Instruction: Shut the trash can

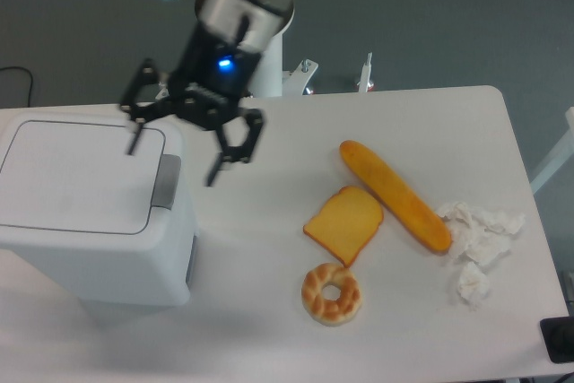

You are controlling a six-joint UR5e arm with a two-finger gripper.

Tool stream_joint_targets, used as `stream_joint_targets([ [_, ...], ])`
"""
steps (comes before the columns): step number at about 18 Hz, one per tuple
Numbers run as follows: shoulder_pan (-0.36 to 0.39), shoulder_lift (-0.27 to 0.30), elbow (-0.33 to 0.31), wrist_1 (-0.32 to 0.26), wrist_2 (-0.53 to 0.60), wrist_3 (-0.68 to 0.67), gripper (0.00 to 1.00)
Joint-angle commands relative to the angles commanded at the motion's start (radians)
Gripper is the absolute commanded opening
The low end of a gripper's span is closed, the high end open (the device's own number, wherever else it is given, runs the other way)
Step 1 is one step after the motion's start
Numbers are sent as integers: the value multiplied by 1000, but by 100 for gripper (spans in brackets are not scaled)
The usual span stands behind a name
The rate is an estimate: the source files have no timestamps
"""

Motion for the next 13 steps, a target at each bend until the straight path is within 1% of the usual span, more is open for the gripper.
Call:
stream_joint_targets([
  [1,11,-8,6,-2,8,28,100],
  [2,22,-8,6,-2,40,63,100],
  [4,57,-6,0,-2,151,124,100],
  [6,89,-9,0,-2,221,193,100],
  [8,121,-12,-5,-5,300,294,100],
  [11,138,-15,-26,-5,461,458,100],
  [13,138,-24,-32,-6,558,522,100],
])
